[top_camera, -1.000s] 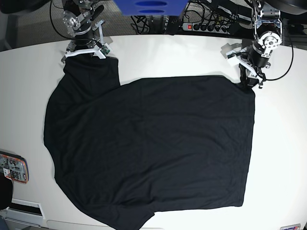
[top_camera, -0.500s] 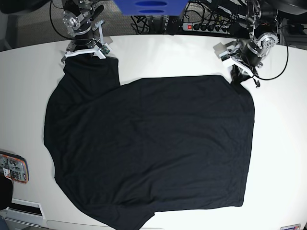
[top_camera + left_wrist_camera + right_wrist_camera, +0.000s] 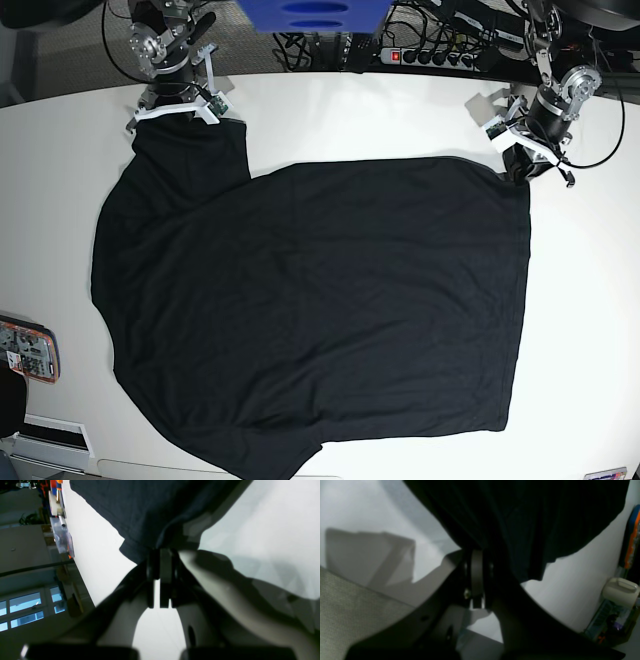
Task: Fold the T-shirt properly
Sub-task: 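Grasp the shoulder corner with the left gripper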
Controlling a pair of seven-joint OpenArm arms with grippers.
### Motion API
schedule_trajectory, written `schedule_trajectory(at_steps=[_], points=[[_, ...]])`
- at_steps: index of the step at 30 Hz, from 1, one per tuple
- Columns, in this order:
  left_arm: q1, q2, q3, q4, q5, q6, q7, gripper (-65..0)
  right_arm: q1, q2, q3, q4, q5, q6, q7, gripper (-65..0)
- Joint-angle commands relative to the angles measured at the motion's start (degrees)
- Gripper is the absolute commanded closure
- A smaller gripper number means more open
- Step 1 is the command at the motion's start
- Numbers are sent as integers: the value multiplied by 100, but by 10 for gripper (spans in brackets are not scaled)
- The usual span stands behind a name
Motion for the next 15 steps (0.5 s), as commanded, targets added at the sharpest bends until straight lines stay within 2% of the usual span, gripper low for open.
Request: schedule_trajectory(at_steps=[1, 4, 10, 15], points=[[-15, -53, -29, 127, -72, 113, -37, 0, 58, 24, 38, 131, -14, -56, 54, 0], [-129, -35, -11, 153, -116, 113, -37, 0, 216, 24, 38, 166, -14, -56, 28, 0], [-437, -26, -20, 136, -864, 113, -20, 0, 629, 24, 284, 166, -14, -56, 19, 0], [-551, -53, -20, 118, -890, 113, 7, 0, 858, 33, 478, 166, -5, -47, 19, 0]])
